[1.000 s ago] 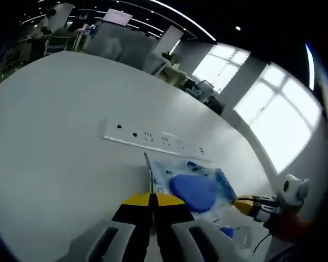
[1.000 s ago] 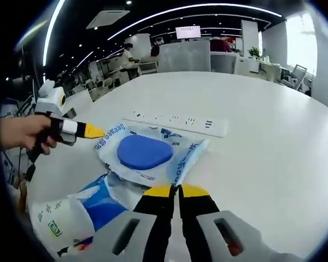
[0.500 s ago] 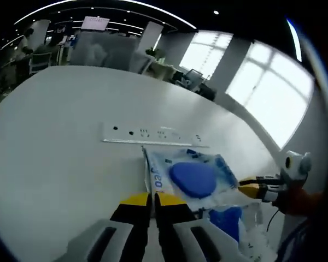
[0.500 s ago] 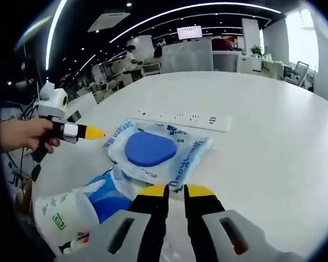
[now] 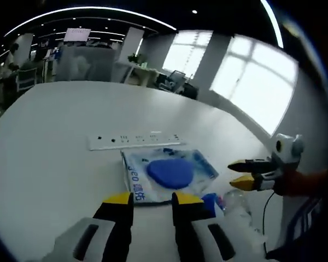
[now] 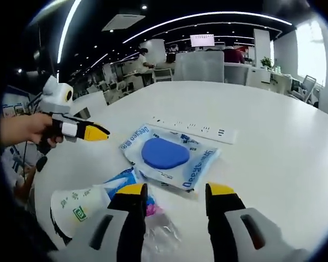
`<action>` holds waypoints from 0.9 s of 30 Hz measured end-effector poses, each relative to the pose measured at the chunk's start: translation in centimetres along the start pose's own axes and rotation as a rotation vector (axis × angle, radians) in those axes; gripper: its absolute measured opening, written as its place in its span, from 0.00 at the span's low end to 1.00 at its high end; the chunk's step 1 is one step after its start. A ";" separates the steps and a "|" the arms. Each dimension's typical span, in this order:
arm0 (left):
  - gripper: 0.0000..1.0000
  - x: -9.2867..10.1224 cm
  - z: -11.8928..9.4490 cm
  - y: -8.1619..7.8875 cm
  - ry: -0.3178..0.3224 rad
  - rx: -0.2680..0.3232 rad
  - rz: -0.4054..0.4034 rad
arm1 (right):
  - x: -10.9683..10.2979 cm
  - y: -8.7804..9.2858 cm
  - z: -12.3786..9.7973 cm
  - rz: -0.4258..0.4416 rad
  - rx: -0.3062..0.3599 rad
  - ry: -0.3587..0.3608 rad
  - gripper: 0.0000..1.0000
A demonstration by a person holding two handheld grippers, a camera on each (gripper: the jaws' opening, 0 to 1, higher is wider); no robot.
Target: Arrange the tabletop items into an orderly group along one side of the table until the central work area is clear of visible clutter.
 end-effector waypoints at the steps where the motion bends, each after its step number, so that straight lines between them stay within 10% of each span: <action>1: 0.27 0.3 -0.3 0.0 0.008 -0.004 0.020 | -0.1 -0.1 -0.3 0.004 0.005 0.001 0.46; 27: 0.42 7.1 -5.9 3.2 0.258 -0.011 0.329 | -2.0 2.2 -8.9 0.010 0.124 0.024 0.88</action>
Point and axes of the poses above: the point that each gripper's makers call its tool centre point, and the gripper's own axes: z roughly forward along the fingers, x roughly to its right, y roughly out of its underside, the point moved 10 cm from there along -z, roughly backward along the fingers, and after that the axes turned 5 degrees about z, right-handed, at the moved point
